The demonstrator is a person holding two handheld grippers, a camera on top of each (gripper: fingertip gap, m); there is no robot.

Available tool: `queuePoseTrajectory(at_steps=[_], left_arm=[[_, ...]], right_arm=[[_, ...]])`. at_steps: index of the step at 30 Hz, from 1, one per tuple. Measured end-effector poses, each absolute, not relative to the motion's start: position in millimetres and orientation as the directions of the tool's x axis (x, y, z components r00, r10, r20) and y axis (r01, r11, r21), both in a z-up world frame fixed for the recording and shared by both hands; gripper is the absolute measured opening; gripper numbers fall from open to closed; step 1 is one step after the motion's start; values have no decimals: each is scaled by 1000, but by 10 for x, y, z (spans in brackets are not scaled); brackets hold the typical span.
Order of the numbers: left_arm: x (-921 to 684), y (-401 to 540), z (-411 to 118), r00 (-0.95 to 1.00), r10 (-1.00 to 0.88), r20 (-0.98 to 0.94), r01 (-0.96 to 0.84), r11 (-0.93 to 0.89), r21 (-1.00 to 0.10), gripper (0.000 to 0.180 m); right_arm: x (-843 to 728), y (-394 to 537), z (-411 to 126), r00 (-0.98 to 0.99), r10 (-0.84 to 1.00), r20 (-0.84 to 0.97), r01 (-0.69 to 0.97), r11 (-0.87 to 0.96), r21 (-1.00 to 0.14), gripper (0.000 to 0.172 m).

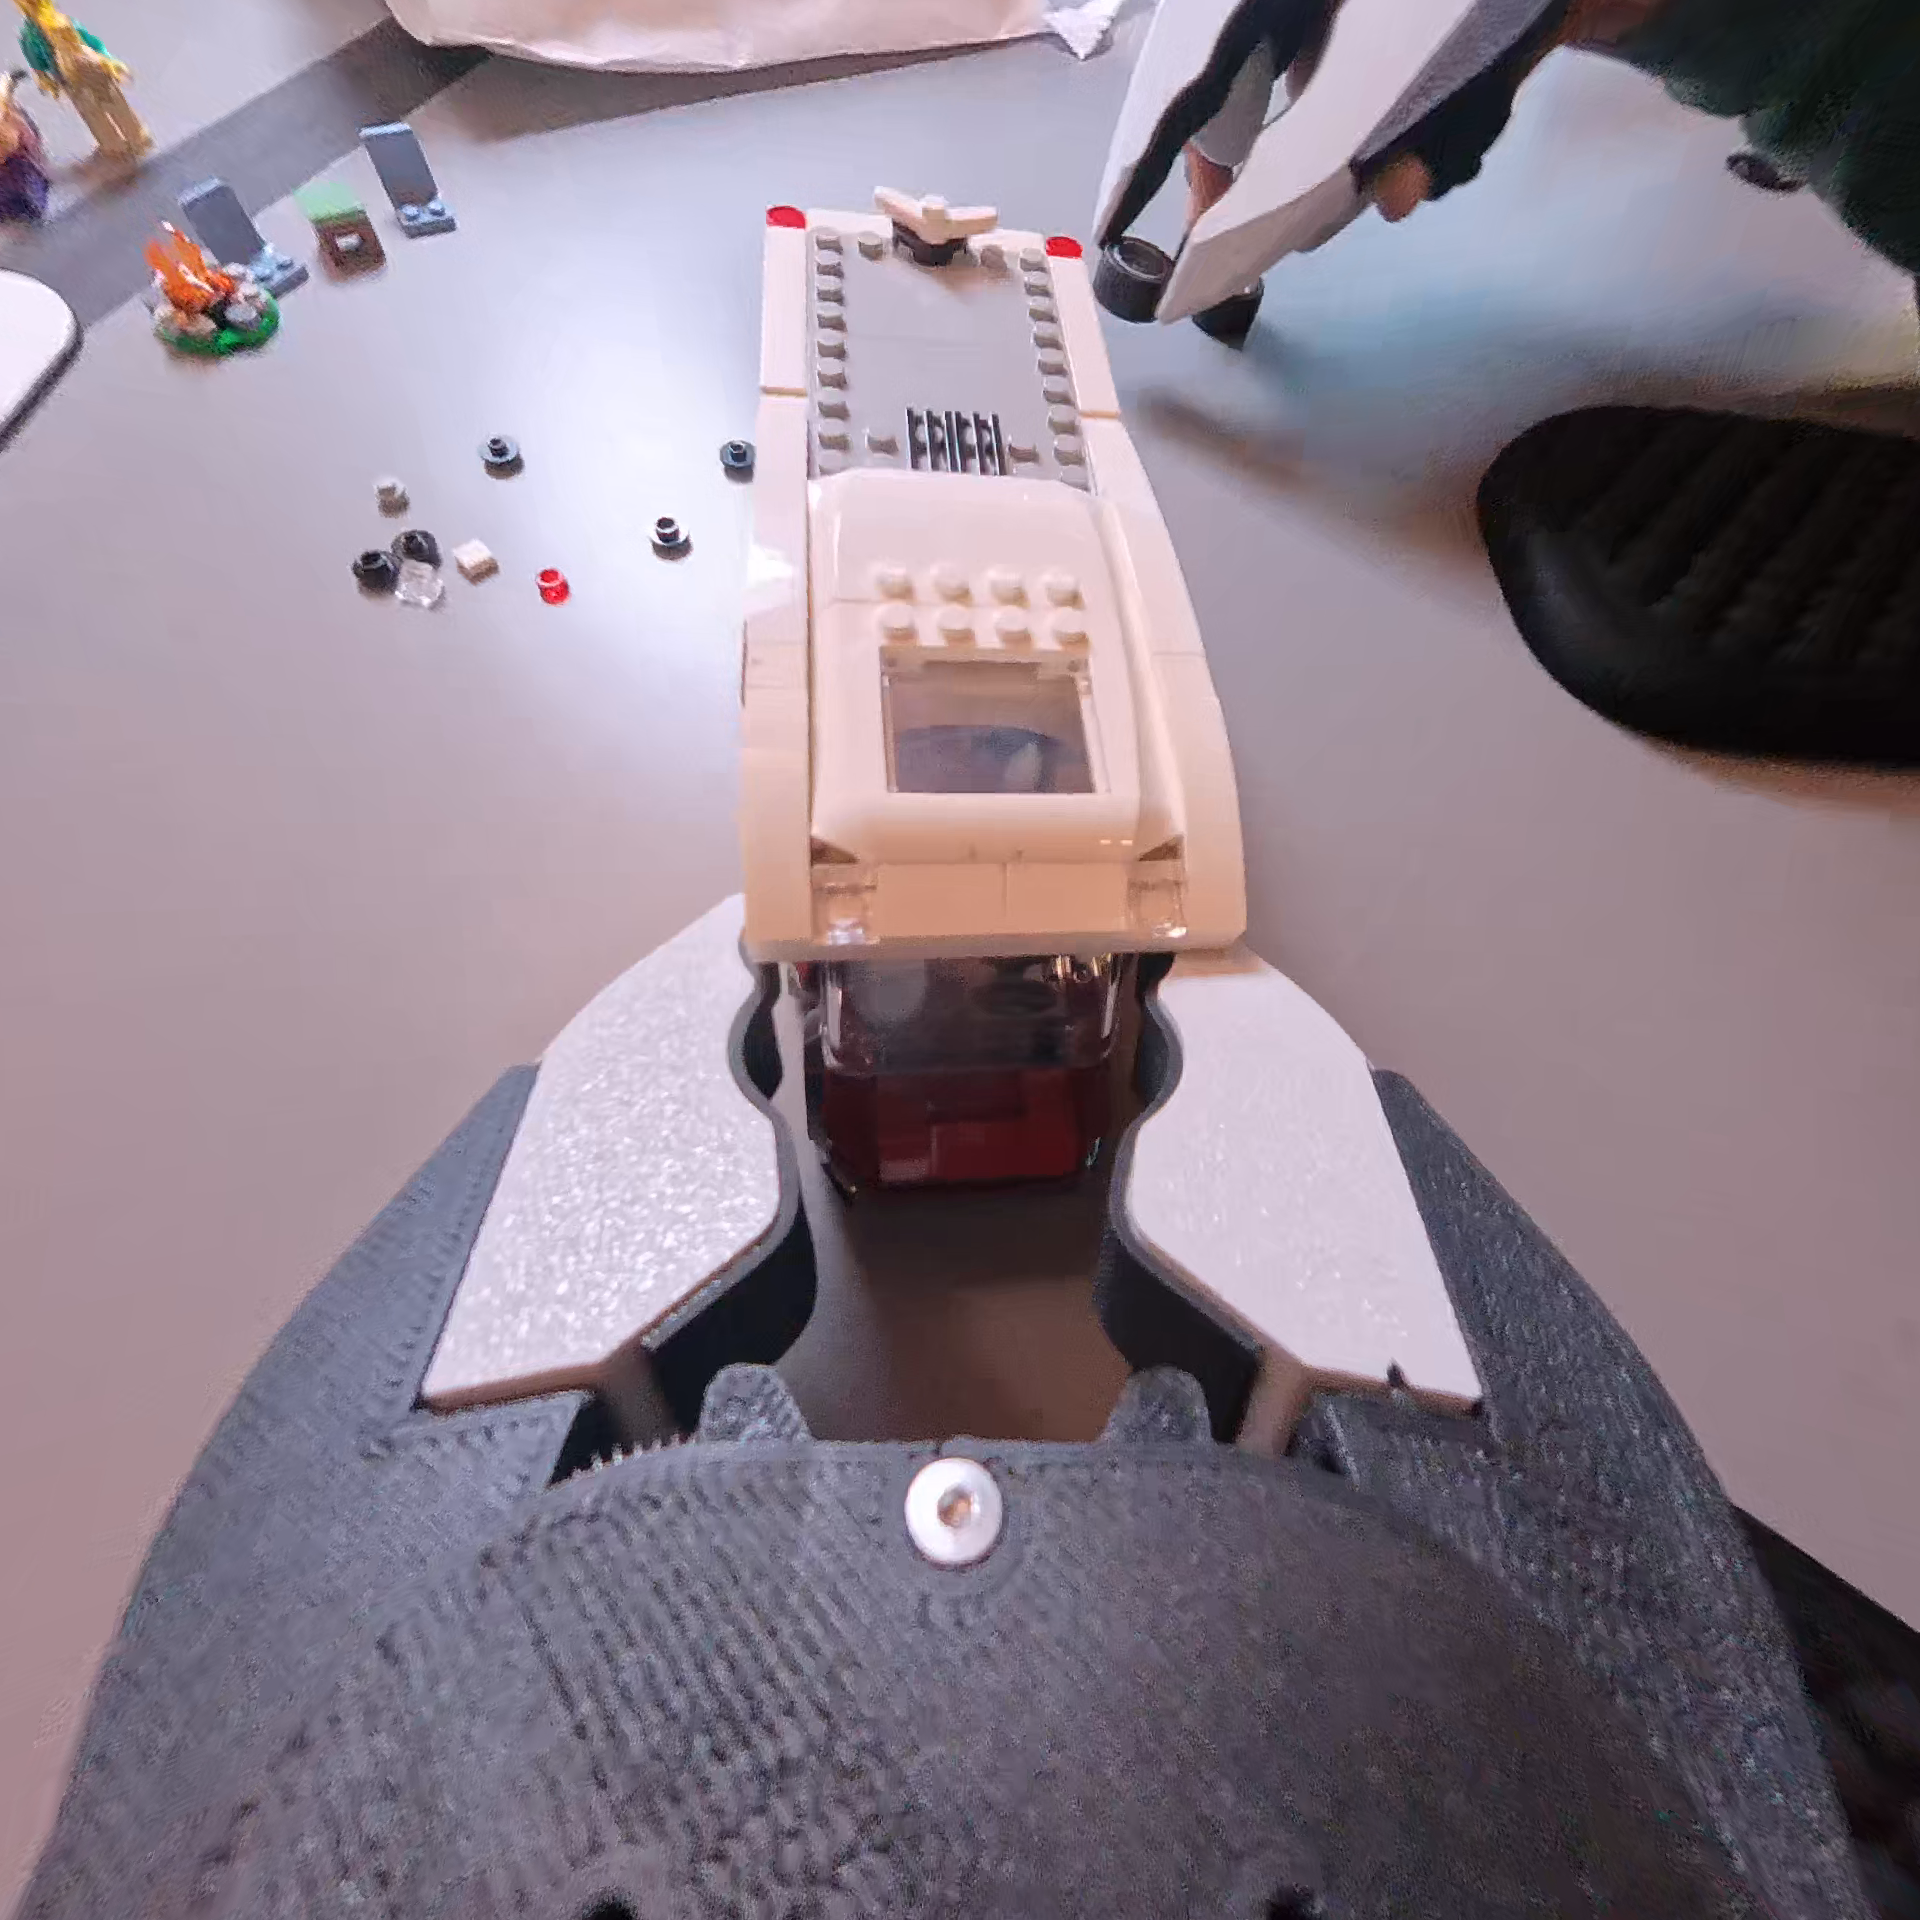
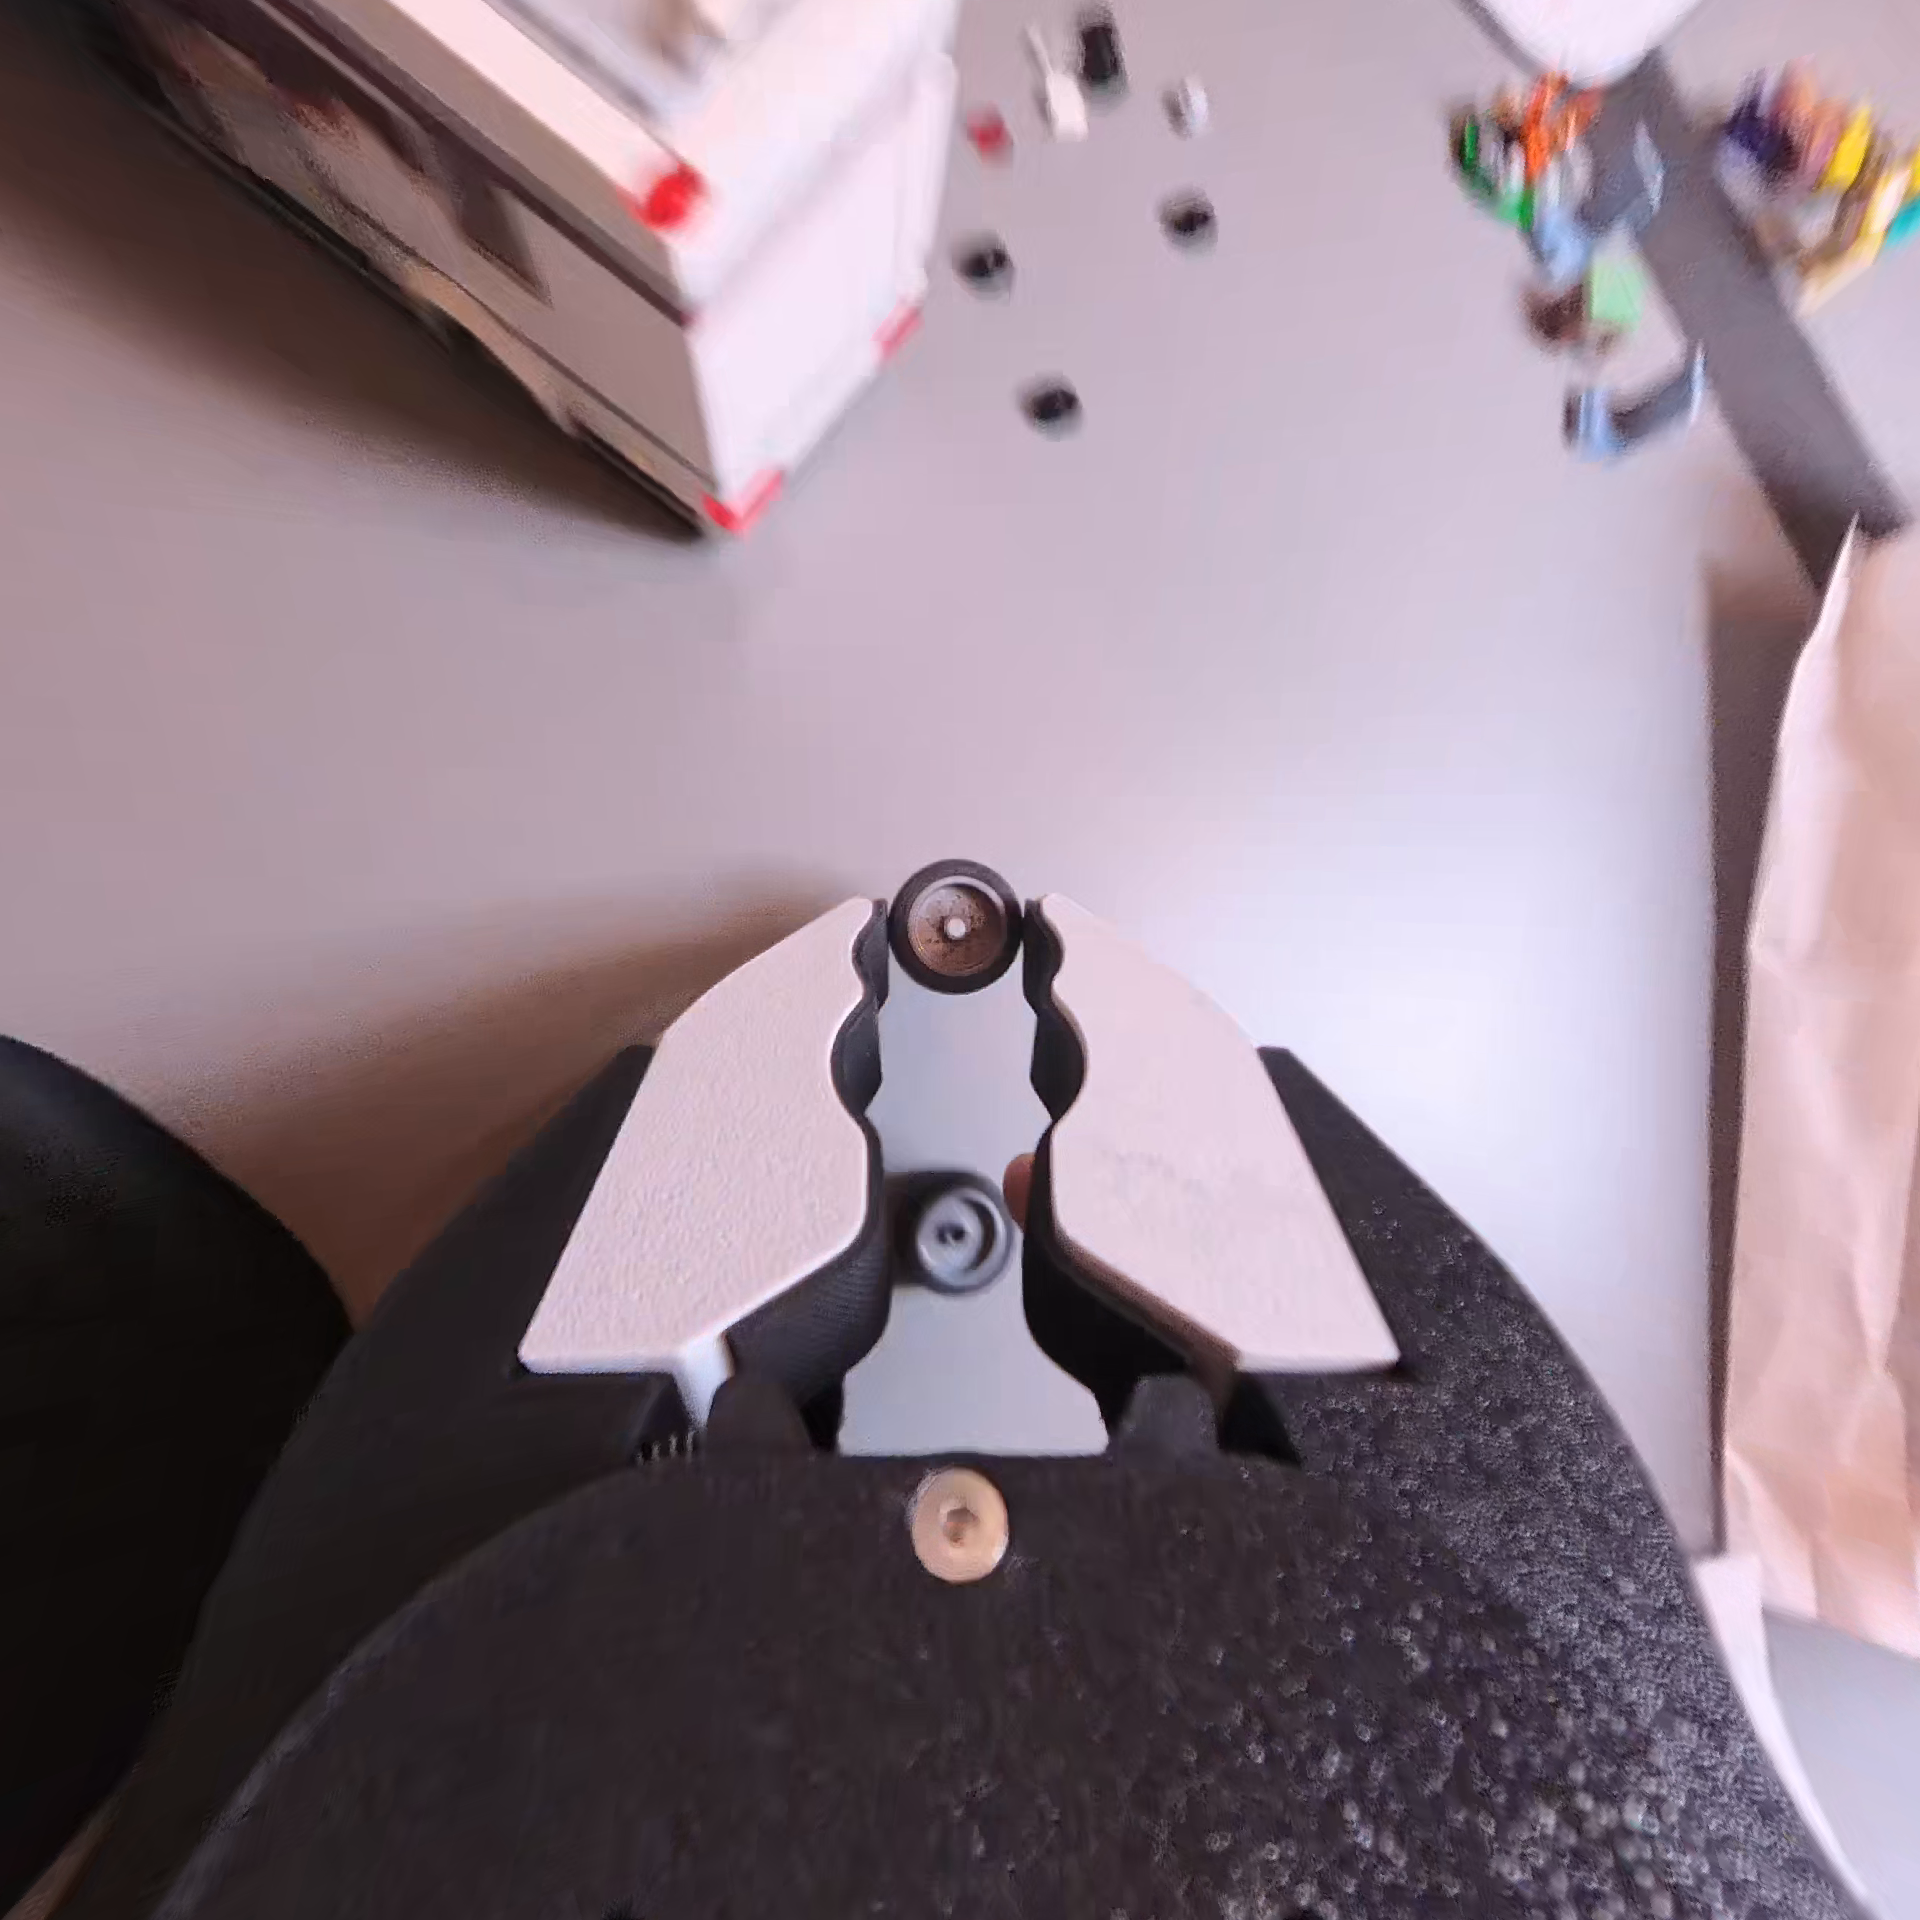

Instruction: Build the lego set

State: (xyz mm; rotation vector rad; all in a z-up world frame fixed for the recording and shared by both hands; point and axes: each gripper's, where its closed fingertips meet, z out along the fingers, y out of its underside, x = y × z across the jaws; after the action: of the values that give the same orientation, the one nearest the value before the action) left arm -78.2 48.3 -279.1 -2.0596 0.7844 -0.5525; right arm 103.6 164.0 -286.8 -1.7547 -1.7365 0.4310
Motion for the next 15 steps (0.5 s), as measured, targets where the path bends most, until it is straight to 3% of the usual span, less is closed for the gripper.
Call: queuePoseTrajectory(at_steps=[3, 8, 11, 15], left_arm=[[-769, 479, -2764, 694, -669, 267, -221, -551, -805, 66], [-846, 523, -2696, 568, -552, 611, -15, -749, -662, 64], [-906, 551, -2688, 468, -500, 729, 35, -814, -580, 64], [-1002, 630, -2699, 457, -490, 742, 45, -821, -570, 67]], right_arm=[[713, 1253, -2595, -52, 954, 294, 658, 254, -709, 24], [323, 1130, -2365, -77, 865, 495, 552, 451, -701, 24], [199, 1339, -2371, -47, 909, 413, 531, 373, -761, 24], [34, 1617, -2436, -24, 960, 281, 498, 255, -829, 24]])
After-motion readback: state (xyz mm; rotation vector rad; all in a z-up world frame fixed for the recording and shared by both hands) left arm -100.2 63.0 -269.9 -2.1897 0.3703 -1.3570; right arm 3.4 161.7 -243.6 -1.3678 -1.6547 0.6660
